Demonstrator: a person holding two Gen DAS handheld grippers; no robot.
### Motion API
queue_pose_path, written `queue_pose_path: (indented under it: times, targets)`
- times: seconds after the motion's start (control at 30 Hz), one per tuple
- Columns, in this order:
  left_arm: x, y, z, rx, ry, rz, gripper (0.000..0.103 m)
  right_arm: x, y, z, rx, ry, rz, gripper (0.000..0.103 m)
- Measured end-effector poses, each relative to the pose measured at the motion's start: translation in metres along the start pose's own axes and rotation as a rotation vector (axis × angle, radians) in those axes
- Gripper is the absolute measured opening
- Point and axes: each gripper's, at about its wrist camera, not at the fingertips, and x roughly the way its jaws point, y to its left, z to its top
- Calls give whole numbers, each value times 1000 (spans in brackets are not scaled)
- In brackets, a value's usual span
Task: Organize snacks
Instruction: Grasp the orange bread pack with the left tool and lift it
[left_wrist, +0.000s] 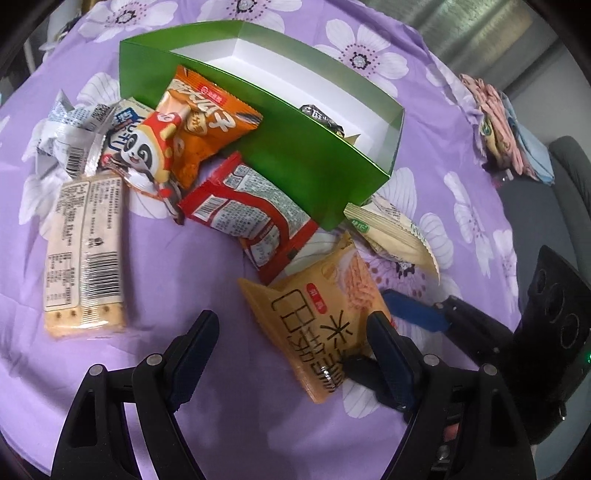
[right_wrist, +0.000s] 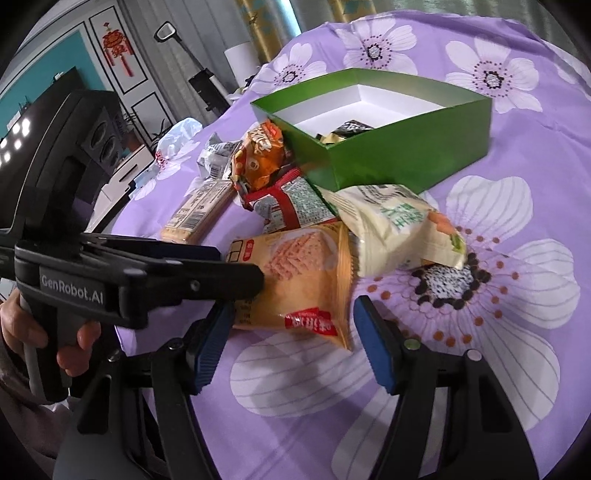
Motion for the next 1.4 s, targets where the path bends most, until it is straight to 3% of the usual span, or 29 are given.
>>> queue_pose_path:
  times: [0.13,0.3,0.5,0.57,0.9,1.17,1.4]
  targets:
    - [1,0,0,-9,-11,-1,80,5,4,2,1,8,14,59]
    - [2,-2,1,6,-17,-22,64,6,10,0,9,11,21,50]
    - [-2,-11,0,58,-38,-4,58,5,17,-3,13,-1,-12,48]
    - [-4,-13,0,72,-46,2,56,4,18,-4,18,-9,-17,41]
    - [-37,-16,-1,105,-147,30,54,2,35,-1,21,-36,9,29]
    - [-75,-23,10,164,-265,77,51,9,67,24,-42,-53,69,22]
    - [-68,-18,17,151,-247,93,48,22,67,33,-9,-53,110,19]
